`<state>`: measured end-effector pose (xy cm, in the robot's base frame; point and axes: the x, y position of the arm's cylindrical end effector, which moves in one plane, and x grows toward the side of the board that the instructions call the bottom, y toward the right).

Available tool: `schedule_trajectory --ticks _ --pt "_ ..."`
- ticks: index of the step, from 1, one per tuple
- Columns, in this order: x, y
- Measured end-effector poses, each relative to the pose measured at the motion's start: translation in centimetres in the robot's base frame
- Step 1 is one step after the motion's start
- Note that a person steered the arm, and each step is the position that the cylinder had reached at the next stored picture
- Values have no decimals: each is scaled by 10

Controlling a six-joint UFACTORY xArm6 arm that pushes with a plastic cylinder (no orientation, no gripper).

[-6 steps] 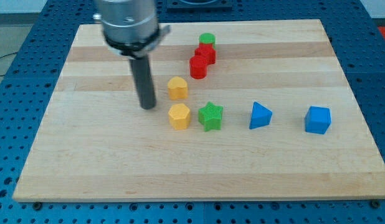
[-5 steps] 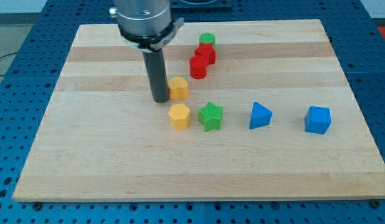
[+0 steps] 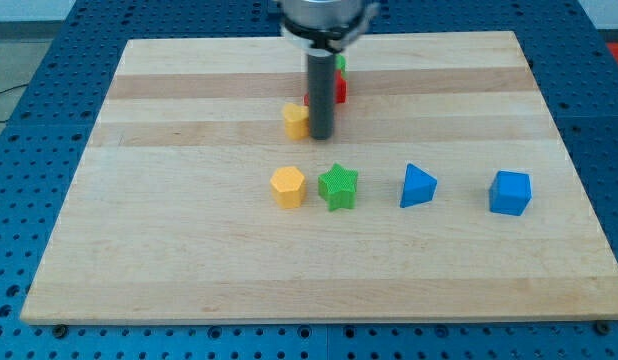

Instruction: Push the yellow heart towards the top left corner of the board

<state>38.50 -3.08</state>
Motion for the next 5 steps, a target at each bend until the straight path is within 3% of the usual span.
schedule_trajectory --ticks 1,2,3,4,5 --pt "-18 -100" --pt "-28 -121" --pt "13 -108" --pt "-10 -24" --pt "-39 -44"
